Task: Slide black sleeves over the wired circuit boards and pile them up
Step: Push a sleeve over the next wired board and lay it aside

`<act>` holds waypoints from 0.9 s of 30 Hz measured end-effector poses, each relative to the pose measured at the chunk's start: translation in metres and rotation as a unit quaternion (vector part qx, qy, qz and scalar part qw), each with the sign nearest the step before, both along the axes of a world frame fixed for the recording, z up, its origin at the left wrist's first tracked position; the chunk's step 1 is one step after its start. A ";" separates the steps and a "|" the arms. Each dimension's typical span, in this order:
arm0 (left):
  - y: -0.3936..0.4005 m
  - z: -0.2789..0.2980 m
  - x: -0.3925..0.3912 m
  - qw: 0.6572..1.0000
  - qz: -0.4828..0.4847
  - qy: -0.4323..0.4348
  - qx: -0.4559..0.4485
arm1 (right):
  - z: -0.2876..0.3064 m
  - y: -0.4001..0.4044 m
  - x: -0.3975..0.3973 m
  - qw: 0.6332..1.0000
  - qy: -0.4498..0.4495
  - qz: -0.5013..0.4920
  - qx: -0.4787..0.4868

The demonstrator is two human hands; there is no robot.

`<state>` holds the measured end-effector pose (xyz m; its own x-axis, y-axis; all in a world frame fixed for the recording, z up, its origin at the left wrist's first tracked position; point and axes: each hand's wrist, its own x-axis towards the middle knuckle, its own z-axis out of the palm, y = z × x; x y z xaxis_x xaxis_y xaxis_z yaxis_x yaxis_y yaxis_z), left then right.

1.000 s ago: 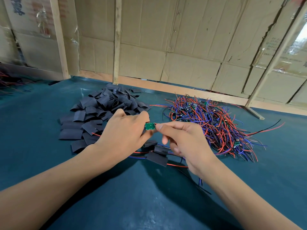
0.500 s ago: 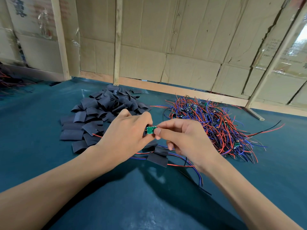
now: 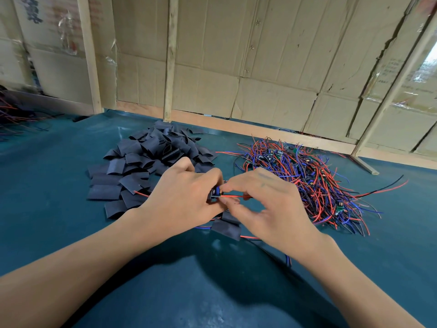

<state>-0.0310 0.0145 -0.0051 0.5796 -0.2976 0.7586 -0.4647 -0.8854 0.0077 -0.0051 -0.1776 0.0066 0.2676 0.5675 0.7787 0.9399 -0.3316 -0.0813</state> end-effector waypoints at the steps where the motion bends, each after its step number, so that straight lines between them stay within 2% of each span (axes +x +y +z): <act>1: 0.000 0.000 0.000 1.000 -0.001 0.003 0.004 | -0.001 0.001 0.000 1.000 0.003 0.012 -0.006; 6: 0.003 0.001 0.001 0.999 0.022 0.010 0.041 | -0.004 0.006 -0.005 0.997 0.056 0.043 -0.034; 12: 0.001 -0.001 0.003 0.994 0.070 0.034 0.079 | 0.006 -0.011 0.007 0.978 0.172 -0.072 -0.089; 16: -0.004 -0.005 0.001 0.990 0.068 0.048 0.113 | 0.007 -0.012 0.010 0.970 0.231 -0.031 -0.070; 19: -0.006 -0.006 -0.001 0.989 0.067 0.039 0.125 | 0.009 -0.008 0.009 0.972 0.220 -0.004 -0.081; 22: -0.007 -0.005 0.000 0.994 0.056 0.015 0.096 | 0.013 -0.016 0.014 0.973 0.205 -0.012 -0.106; 24: -0.006 -0.004 0.000 0.995 0.048 0.031 0.082 | 0.014 -0.023 0.019 0.973 0.196 -0.021 -0.121; 27: 0.003 -0.003 0.002 0.996 0.041 0.060 0.059 | 0.015 -0.033 0.027 0.965 0.236 -0.050 -0.107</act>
